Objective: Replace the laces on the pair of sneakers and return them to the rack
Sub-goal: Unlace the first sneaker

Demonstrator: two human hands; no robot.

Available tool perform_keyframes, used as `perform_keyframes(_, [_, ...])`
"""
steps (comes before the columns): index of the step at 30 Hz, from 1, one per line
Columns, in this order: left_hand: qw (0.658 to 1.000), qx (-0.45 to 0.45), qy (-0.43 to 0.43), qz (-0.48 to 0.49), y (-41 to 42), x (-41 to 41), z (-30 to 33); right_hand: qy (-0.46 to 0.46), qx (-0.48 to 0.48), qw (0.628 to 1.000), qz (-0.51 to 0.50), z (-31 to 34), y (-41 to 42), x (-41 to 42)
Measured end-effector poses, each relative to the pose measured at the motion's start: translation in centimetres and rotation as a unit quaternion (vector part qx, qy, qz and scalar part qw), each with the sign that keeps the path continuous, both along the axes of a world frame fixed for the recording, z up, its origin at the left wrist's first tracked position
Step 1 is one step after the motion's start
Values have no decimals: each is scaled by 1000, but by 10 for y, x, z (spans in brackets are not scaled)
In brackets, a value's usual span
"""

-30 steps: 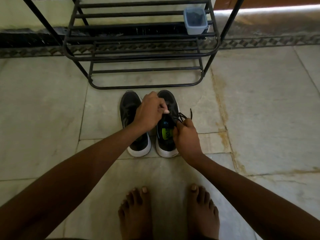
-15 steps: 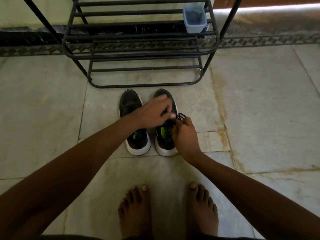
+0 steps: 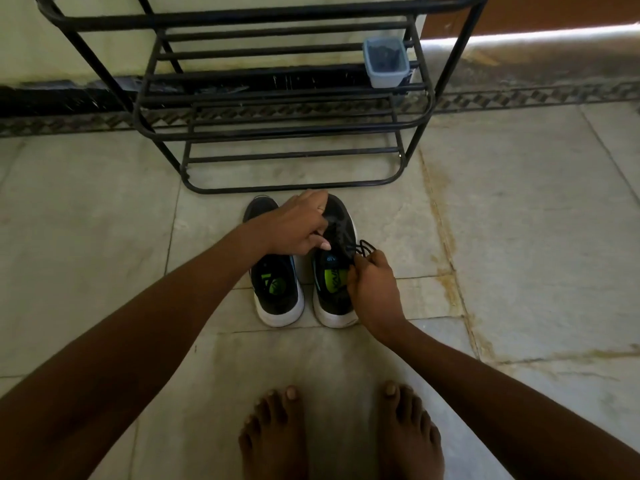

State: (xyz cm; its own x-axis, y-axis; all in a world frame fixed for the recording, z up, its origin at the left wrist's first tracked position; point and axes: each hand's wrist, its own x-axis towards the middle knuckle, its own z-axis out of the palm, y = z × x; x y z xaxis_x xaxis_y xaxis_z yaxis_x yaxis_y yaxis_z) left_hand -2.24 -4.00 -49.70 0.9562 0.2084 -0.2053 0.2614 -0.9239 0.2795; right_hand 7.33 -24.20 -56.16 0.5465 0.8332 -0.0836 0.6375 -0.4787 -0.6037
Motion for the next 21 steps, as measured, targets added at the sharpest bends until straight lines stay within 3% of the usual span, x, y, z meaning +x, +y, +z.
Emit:
perform_keyframes(3, [981,-130,-110,96,-6,-1,0,-1,0,1000,1,-2,0,2])
perform_keyframes(5, [939,-199,-205,190,-16,0,-2,-4,4,1000,-1,-5,0,2])
perform_keyframes(7, [875,-312,-259,265,-20,-2,-2,-11,7,1000,-2,-8,1,1])
perform_keyframes(9, [772,-474,-298,299,-23,-3,1,-13,11,1000,-8,-11,2,0])
perform_keyframes(12, [524,-701,-347,338,-26,-2,10,-21,17,1000,-15,-13,2,-1])
perform_keyframes(13, [480,-726,-352,343,-26,-3,13,-22,15,1000,-15,-12,1,-1])
perform_keyframes(14, [475,-729,-354,343,-26,-4,17,-24,10,1000,-15,-12,1,-1])
perform_keyframes(15, [512,-701,-352,349,-25,-5,19,-31,3,999,-14,-11,1,-1])
perform_keyframes(16, [591,-639,-339,358,-24,-6,23,-42,-2,999,-11,-10,0,1])
perform_keyframes(17, [694,-544,-298,365,-24,-7,26,-55,0,998,-6,-8,0,3])
perform_keyframes(19, [888,-292,-121,334,-24,-10,32,-76,25,997,-2,-5,0,11])
perform_keyframes(20, [941,-162,-18,296,-26,-11,34,-69,54,996,-9,-3,1,17])
perform_keyframes(21, [961,-57,48,265,-29,-12,36,-53,92,994,-19,0,4,24])
